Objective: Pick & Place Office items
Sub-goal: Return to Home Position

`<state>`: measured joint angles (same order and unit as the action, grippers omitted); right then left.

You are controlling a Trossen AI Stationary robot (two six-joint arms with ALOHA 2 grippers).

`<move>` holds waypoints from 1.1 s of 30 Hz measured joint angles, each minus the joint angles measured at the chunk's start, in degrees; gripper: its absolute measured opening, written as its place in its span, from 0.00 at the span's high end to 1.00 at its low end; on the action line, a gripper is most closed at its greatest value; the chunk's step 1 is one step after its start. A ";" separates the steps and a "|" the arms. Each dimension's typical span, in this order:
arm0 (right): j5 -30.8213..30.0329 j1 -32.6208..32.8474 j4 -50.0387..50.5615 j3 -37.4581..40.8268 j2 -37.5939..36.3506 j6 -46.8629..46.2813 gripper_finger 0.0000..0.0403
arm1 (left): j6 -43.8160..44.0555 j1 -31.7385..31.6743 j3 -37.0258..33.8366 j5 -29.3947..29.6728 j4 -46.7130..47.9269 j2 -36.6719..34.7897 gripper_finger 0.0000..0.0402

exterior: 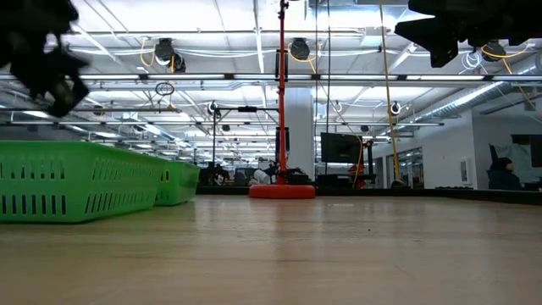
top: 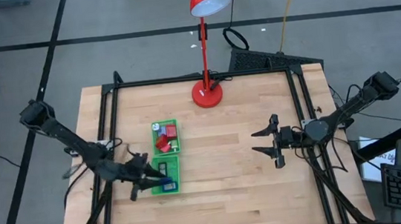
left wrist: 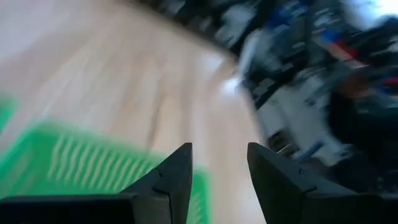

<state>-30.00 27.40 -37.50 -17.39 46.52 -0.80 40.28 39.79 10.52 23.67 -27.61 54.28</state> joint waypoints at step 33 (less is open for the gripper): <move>0.02 0.01 -0.47 0.00 -0.02 4.98 0.48 | -41.78 -15.72 -8.28 -3.14 -3.41 -33.67 0.56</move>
<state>-29.98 27.41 -37.97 -17.39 46.50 4.19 -1.50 24.07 2.24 20.53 -31.02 20.61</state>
